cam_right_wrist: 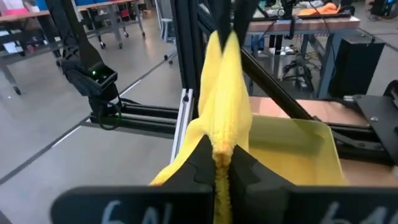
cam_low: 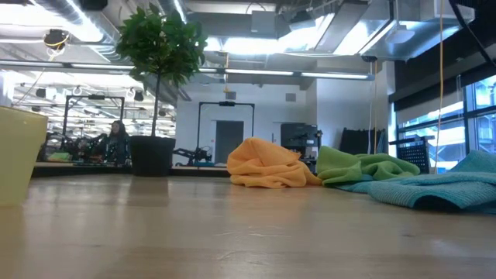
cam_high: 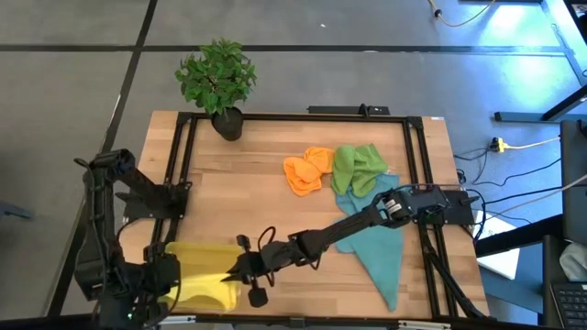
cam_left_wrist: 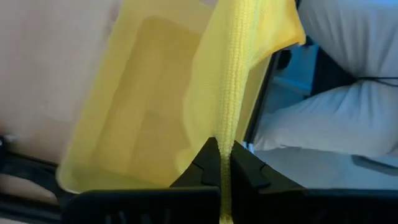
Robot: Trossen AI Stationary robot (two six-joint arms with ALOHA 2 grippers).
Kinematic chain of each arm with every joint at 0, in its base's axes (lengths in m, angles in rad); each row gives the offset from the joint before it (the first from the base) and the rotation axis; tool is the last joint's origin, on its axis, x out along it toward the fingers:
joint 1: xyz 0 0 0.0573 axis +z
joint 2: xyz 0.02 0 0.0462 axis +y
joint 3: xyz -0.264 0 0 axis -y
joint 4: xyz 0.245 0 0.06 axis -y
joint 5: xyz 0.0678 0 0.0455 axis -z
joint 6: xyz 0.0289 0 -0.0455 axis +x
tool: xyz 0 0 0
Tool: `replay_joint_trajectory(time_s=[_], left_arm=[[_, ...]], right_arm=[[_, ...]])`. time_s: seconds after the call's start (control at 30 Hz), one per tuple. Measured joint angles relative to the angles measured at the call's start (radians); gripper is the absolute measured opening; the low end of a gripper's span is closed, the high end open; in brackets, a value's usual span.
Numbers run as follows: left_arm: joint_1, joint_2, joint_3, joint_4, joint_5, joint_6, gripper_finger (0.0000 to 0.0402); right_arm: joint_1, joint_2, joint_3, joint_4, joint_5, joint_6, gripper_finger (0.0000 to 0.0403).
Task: Fold microfiber towels
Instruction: Put the folded yellow microfiber cloth into the yellow bin
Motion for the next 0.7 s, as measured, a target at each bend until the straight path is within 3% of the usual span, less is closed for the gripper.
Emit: replay_joint_trajectory(time_s=[0.47,0.7], left_arm=[[-0.001,-0.159,-0.338,0.316,0.03,-0.062,0.0],[0.008,-0.19,-0.434,0.329,0.078,-0.117,0.0]], right_arm=[[-0.017,0.078,0.002,0.0,-0.01,0.091,0.0006],[-0.044,0.111,0.002,-0.027,0.035,0.125,0.0006]])
